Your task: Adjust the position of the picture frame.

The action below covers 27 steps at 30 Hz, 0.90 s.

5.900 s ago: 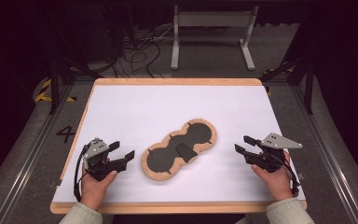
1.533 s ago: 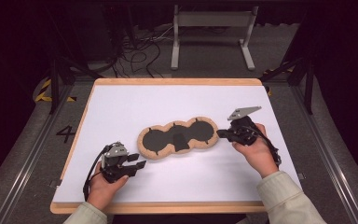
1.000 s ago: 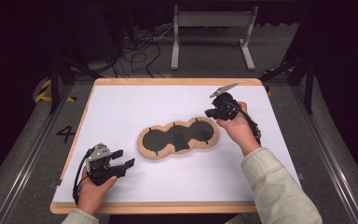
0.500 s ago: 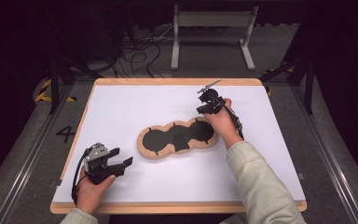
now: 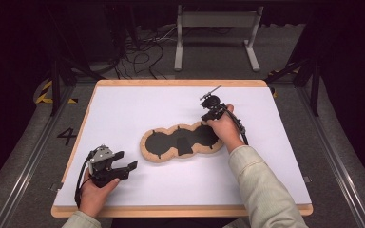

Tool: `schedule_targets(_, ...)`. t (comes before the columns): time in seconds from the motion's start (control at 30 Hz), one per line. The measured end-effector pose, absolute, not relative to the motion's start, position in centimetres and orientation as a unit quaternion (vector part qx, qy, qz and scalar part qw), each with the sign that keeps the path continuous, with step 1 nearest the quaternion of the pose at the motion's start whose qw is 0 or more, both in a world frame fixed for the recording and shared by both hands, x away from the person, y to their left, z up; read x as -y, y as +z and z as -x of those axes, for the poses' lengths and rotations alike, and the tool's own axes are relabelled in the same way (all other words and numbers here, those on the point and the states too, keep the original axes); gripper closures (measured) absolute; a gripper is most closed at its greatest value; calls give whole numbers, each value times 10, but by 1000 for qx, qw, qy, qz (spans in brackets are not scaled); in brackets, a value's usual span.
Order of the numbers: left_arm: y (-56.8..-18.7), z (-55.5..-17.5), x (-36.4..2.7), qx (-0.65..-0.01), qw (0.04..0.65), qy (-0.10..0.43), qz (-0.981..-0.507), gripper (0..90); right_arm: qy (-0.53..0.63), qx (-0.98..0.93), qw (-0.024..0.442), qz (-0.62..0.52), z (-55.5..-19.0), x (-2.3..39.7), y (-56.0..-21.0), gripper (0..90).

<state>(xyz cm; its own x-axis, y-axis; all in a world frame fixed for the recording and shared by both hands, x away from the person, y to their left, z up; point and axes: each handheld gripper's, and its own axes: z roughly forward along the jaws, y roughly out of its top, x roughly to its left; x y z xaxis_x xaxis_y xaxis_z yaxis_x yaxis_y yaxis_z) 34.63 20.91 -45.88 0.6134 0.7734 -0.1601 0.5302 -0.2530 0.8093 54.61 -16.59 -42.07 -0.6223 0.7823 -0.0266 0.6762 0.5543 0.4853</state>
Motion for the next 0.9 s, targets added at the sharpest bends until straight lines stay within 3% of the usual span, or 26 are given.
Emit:
schedule_targets(0.5,-455,-354,-203,-417,444,125,-783,321,216,-887,97,-396,-504,185,-420,900)
schedule_targets(0.6,-453,-356,-202,-412,441,134,-786,328,228,-881,102,-402,-500,190,-418,849)
schedule_targets(0.63,-451,-357,-199,-404,438,140,-791,329,233,-877,124,-401,-496,193,-412,799)
schedule_targets(0.9,-440,-364,-190,-383,432,155,-802,356,309,-864,145,-370,-455,199,-388,792)
